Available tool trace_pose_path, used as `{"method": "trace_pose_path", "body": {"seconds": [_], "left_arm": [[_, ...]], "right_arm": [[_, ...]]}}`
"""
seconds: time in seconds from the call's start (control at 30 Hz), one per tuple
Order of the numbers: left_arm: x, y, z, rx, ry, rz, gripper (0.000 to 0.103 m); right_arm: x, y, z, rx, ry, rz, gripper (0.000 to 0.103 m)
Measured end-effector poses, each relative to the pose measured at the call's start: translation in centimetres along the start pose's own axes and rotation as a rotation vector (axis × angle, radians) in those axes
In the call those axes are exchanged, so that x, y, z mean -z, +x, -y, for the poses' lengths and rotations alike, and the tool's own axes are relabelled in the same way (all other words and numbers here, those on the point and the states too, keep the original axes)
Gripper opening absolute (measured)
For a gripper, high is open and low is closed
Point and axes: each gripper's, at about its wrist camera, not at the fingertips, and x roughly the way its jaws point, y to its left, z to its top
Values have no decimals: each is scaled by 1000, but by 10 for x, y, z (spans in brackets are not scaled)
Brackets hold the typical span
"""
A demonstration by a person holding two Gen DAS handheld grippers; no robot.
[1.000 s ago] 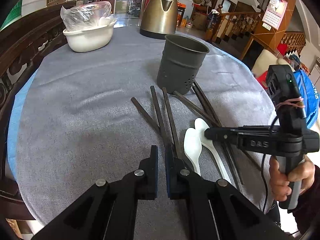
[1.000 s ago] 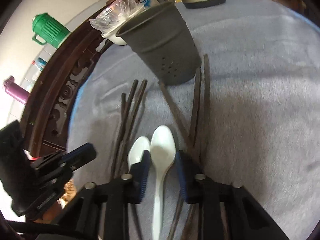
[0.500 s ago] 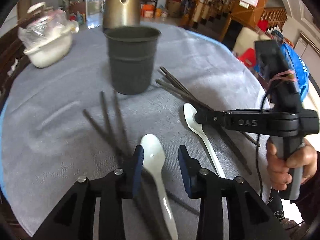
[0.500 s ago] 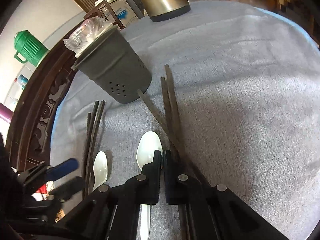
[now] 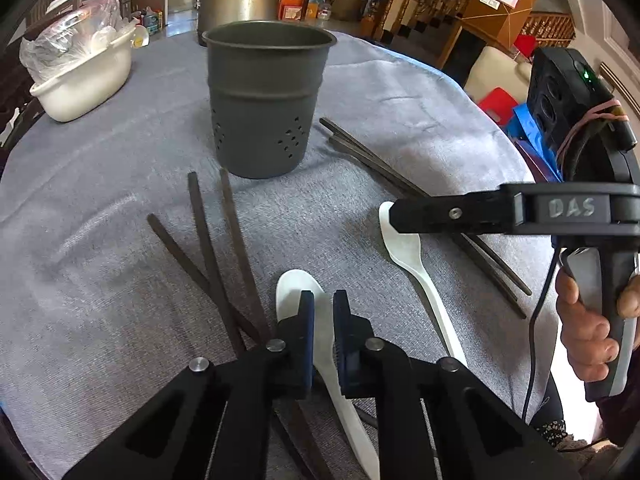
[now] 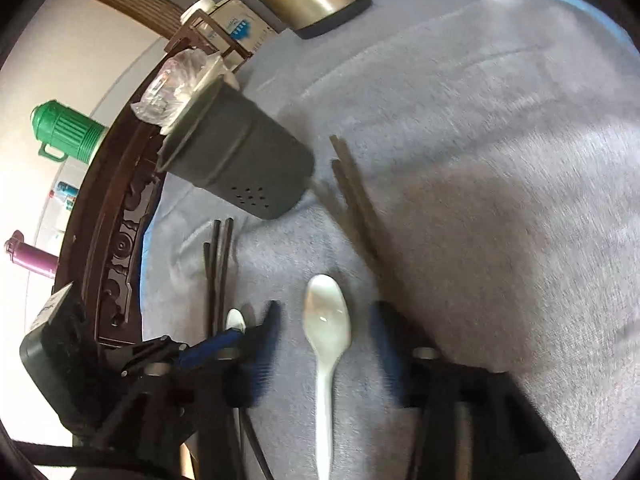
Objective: Organize utensils
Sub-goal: 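Close the left tool on a white spoon while the right tool grasps the other spoon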
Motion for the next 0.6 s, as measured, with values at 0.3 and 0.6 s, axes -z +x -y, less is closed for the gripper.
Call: {"method": "trace_pose_path", "body": {"seconds": [0.3, 0.6], "left_arm": [[3, -27, -5, -36, 38, 35, 15], [-6, -3, 11, -58, 121, -37, 35]], "right_arm": [[3, 24, -48, 291, -240, -20, 33], [15, 11, -39, 315, -264, 12, 29]]}}
